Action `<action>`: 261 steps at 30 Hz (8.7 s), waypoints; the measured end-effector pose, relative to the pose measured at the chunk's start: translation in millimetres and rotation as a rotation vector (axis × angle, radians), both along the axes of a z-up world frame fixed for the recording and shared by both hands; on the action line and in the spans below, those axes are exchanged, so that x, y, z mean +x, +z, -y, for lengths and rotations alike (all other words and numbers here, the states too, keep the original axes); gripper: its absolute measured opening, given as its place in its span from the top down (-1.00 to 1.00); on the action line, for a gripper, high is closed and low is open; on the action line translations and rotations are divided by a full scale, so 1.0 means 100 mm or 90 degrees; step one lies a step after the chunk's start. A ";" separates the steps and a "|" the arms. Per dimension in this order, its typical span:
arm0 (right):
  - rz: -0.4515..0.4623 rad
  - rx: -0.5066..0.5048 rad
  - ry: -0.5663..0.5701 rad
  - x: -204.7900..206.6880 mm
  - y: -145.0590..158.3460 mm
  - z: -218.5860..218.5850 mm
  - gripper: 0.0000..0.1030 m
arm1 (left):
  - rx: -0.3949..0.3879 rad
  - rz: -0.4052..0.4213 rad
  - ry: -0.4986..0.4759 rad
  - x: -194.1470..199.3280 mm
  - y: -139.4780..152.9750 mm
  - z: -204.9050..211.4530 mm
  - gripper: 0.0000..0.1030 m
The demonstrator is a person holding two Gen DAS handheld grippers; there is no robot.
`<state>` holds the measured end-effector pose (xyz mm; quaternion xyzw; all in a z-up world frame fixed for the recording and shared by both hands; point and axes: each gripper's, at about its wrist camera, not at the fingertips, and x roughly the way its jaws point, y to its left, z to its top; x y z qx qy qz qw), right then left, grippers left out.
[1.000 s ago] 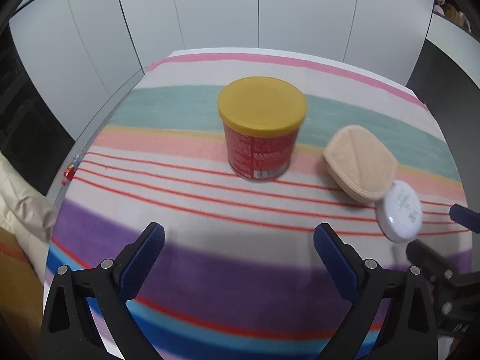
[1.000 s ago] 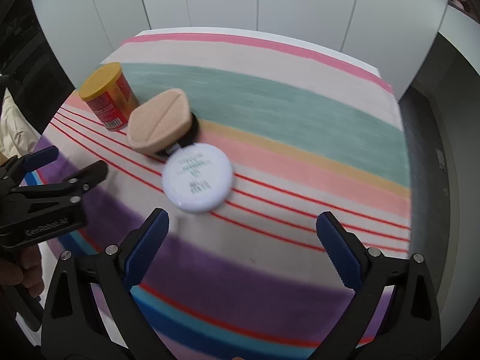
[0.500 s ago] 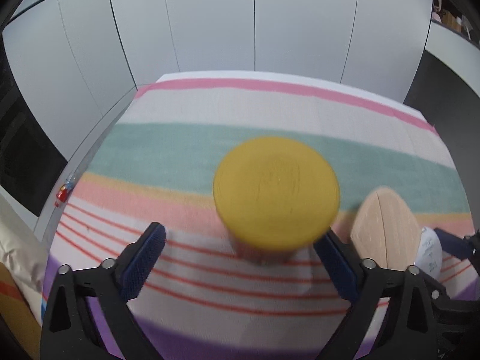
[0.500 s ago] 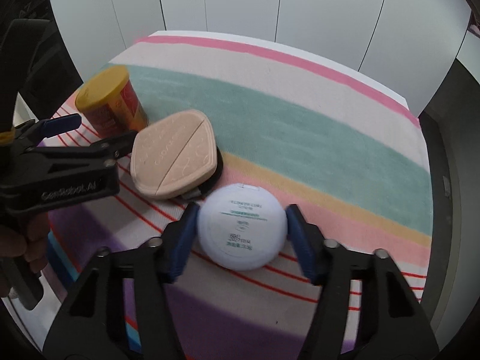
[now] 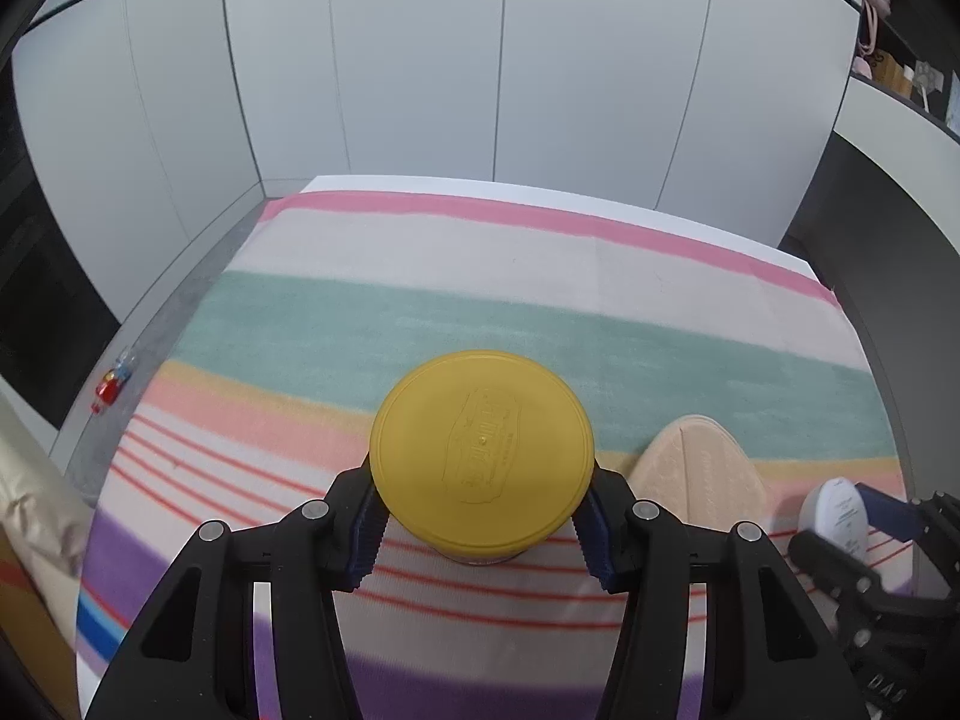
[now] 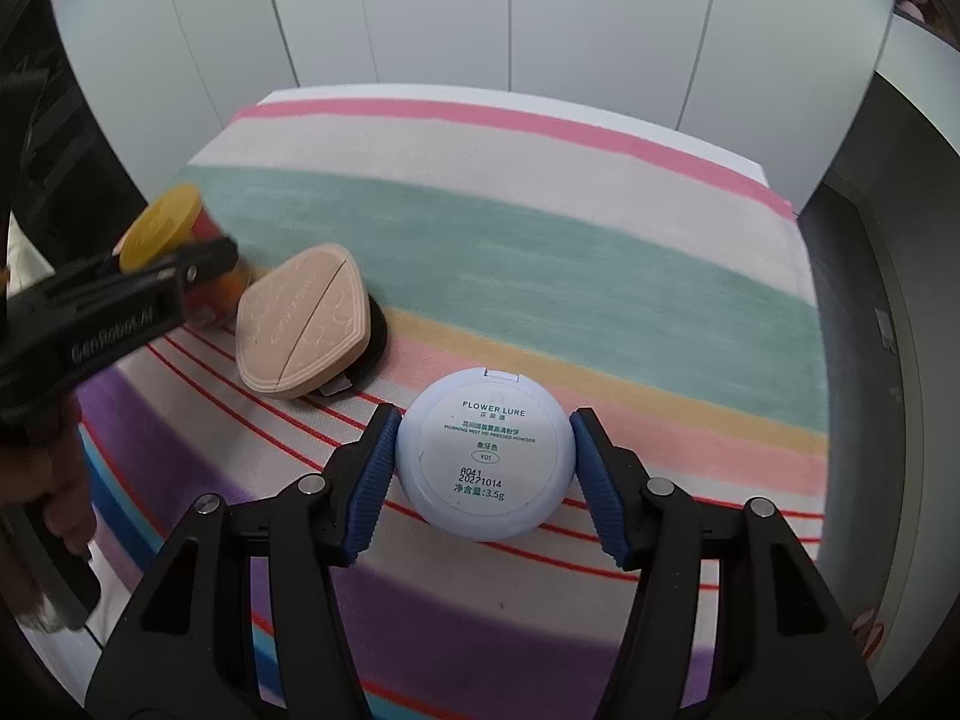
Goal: Organize objects
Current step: 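Grasp the red can with the left tool while the right tool grasps the white compact, then carry the red can and white compact in both tools toward the cardboard box, then open the left tool over the cardboard box while the right tool releases the compact inside, then move both open tools back over the striped table, then grasp the black MENOW puff with the left tool while the right tool grasps the beige sponge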
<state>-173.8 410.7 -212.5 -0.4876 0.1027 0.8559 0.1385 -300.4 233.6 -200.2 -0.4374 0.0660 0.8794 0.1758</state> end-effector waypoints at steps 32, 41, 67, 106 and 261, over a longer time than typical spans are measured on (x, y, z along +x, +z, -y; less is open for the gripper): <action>-0.051 0.008 0.001 1.01 1.61 0.49 -0.17 | 0.054 -0.024 0.047 1.47 1.59 0.88 -0.06; -0.080 0.001 0.042 0.95 1.79 0.80 -0.17 | 0.061 -0.026 0.062 1.61 1.68 1.18 -0.06; -0.083 0.006 0.113 0.32 1.74 1.48 -0.17 | 0.071 -0.061 0.170 1.50 1.80 2.19 -0.06; -0.121 0.014 0.315 -0.12 1.94 3.38 -0.17 | 0.071 -0.065 0.332 1.77 1.78 3.77 -0.06; 0.004 0.056 0.078 -0.40 0.20 0.54 -0.97 | -0.046 0.013 0.035 0.61 0.39 1.15 -0.99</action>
